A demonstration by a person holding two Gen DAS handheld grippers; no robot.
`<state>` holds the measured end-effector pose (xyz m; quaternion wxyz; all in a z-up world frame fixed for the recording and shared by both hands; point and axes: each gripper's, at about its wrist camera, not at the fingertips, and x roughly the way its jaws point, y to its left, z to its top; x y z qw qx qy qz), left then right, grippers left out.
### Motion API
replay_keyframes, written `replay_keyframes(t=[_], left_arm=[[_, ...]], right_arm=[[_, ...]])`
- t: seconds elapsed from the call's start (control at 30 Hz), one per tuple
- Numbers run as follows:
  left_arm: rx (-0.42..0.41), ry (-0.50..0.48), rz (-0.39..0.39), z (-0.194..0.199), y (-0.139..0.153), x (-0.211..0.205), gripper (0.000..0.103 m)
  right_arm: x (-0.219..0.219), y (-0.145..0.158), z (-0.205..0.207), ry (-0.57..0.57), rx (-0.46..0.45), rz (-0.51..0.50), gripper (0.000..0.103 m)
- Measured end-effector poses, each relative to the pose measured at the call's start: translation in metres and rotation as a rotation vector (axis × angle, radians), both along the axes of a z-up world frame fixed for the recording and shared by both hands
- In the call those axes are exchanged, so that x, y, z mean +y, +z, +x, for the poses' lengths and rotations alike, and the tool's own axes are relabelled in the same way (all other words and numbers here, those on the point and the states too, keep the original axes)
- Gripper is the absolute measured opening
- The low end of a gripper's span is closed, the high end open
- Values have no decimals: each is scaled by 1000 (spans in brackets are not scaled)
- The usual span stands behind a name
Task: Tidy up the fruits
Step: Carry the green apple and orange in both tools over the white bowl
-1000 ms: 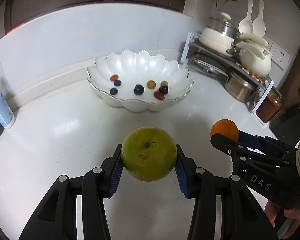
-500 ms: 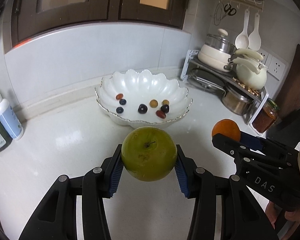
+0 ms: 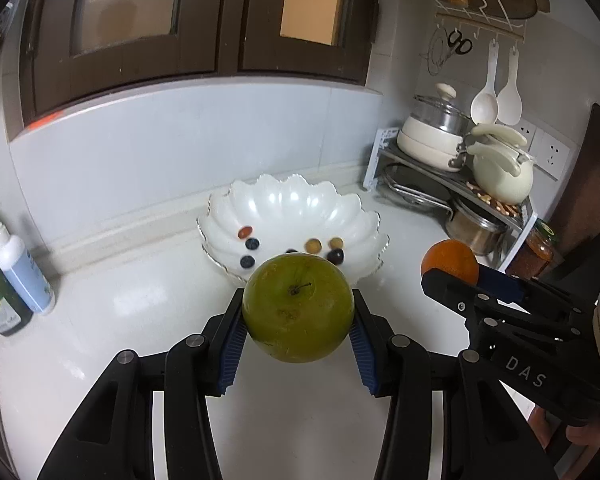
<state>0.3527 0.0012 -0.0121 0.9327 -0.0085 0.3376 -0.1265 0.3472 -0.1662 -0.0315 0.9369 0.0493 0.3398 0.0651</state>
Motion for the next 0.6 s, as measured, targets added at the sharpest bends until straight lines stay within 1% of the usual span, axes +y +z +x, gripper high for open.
replay_keyframes(t=[0.4,0.6], left_arm=[[-28,3,5,35,15,1,47],[-31,1,15,56,19,-2,47]], right_arm=[[3,13,38,1,-25,-4,46],[0,17,61,7,-19,1,46]])
